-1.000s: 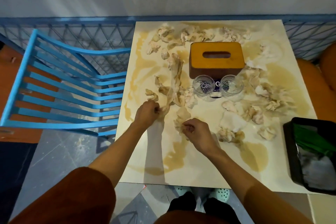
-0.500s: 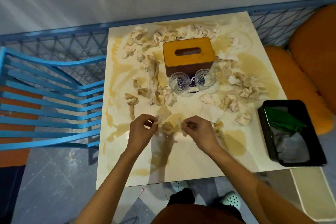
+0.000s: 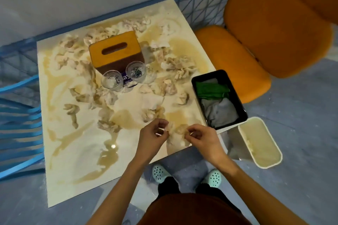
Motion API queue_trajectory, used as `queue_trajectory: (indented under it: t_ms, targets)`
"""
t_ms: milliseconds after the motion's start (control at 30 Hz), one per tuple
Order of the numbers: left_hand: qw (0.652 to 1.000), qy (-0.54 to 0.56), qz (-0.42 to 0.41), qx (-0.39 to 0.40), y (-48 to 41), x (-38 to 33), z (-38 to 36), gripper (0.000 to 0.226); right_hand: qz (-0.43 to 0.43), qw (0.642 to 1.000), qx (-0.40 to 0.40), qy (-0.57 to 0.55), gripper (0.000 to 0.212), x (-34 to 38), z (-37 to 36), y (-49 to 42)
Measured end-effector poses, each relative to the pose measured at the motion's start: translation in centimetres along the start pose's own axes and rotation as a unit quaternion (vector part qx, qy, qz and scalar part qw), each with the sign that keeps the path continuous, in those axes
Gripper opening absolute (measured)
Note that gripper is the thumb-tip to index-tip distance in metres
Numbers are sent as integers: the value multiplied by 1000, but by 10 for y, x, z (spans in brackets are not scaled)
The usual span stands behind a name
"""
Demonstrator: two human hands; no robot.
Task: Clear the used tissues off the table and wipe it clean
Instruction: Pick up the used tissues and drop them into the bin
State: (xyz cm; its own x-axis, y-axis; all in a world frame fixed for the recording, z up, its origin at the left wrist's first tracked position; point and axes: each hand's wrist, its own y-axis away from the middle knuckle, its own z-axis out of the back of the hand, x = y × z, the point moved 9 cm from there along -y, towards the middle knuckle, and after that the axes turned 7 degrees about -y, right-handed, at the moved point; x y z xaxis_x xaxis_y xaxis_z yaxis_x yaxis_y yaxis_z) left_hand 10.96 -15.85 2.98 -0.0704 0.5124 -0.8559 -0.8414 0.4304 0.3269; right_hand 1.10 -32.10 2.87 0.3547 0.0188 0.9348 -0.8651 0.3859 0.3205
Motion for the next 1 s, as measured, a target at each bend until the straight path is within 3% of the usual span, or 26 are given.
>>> queue_trajectory:
  t_ms: [267, 533, 700, 1000]
  targets:
    - [995, -67, -33, 73, 26, -41, -163, 29, -64, 996, -26, 48, 12, -84, 150, 59]
    - [976, -128, -53, 170, 32, -64, -317, 13, -136, 983, -119, 28, 14, -159, 284, 100]
    - [972, -132, -6, 195, 5, -52, -380, 8, -181, 968, -173, 32, 3, -201, 329, 103]
    - [969, -146, 31, 198, -64, -27, -474, 9, -242, 948, -162, 131, 6, -285, 369, 53]
